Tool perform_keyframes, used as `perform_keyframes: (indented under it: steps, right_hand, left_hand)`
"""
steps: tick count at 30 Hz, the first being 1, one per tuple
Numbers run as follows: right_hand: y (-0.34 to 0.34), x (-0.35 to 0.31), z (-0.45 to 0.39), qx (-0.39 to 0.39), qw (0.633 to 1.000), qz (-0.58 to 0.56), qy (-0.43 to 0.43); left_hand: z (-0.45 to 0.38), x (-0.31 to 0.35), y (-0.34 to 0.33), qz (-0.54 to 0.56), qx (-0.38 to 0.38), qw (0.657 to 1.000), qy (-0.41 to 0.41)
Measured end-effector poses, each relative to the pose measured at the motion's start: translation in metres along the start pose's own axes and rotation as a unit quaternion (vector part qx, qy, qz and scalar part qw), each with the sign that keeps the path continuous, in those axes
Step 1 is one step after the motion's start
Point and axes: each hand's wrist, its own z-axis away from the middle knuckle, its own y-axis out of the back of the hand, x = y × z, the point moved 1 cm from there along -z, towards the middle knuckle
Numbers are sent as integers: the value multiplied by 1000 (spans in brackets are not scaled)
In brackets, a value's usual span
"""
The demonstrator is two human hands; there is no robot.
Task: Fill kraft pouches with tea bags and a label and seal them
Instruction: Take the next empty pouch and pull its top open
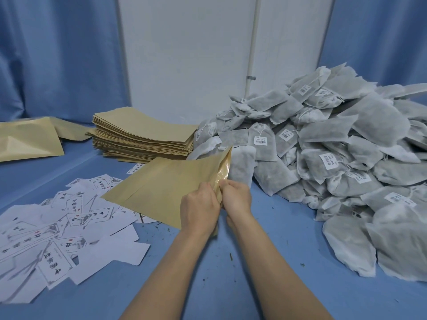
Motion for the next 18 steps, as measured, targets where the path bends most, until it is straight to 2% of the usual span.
perform_keyframes:
  steps: [3,6,13,18]
  right_hand:
    - [1,-3,1,-30,995,50,75]
    - [4,-4,3,-59,992,59,91]
    - [6,-5,4,-3,969,196,153]
    - [6,9,0,69,979,188,29]
  left_hand:
    - [-2,2,-5,-22,-70,996,44]
    - [-7,2,-3,2,-84,992,93]
    - [-9,-1,-7,-46,-152,982,105]
    - [2,-3,-9,-1,-92,979,181]
